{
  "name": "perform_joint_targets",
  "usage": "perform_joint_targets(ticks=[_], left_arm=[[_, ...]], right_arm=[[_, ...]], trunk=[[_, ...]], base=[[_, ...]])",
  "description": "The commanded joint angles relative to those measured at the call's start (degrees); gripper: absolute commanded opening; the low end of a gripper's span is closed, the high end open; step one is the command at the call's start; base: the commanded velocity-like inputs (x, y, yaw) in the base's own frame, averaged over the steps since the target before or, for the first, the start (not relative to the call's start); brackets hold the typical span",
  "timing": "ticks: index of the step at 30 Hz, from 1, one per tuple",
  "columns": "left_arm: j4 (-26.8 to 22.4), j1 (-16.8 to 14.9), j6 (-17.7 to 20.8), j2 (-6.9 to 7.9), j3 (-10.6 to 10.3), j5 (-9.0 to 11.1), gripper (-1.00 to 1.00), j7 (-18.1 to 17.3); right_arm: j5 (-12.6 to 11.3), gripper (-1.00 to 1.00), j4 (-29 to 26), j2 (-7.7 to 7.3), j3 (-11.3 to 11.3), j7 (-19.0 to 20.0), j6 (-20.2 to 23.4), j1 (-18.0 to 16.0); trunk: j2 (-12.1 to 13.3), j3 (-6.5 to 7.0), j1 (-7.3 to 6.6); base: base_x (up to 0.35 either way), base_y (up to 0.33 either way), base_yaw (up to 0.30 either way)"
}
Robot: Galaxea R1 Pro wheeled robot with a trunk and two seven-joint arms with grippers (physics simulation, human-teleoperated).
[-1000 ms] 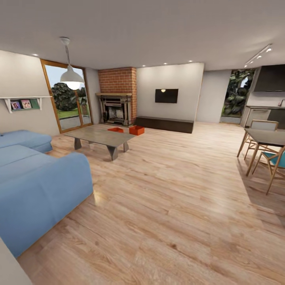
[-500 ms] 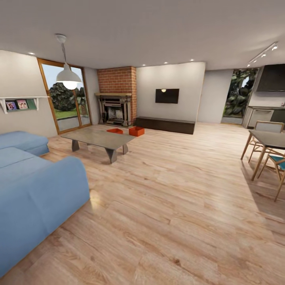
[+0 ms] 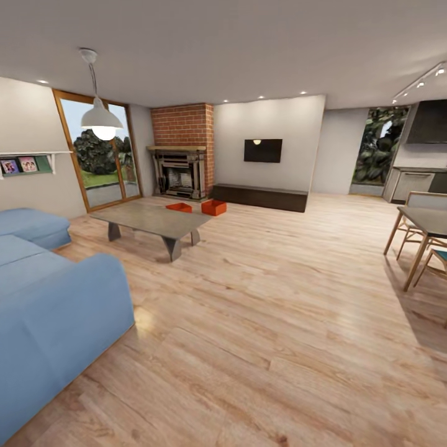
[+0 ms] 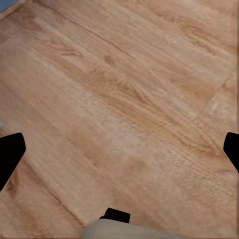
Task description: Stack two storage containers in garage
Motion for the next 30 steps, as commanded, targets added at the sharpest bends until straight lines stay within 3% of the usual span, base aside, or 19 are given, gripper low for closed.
perform_joint_targets(ticks=[1, 30], left_arm=[[0.2, -0.1, -0.3, 0.00, 0.4, -0.4, 1.00, 0.1], [0.2, -0.1, -0.3, 0.00, 0.4, -0.4, 1.00, 0.1]], right_arm=[[0.3, 1.00, -0.1, 0.00, -0.1, 0.0, 0.0, 0.0], [0.3, 1.00, -0.1, 0.00, -0.1, 0.0, 0.0, 0.0]], trunk=[[0.0, -0.05, 0.04], [0.0, -0.05, 0.04]], base=[[0.327, -0.068, 0.000], [0.327, -0.121, 0.000]])
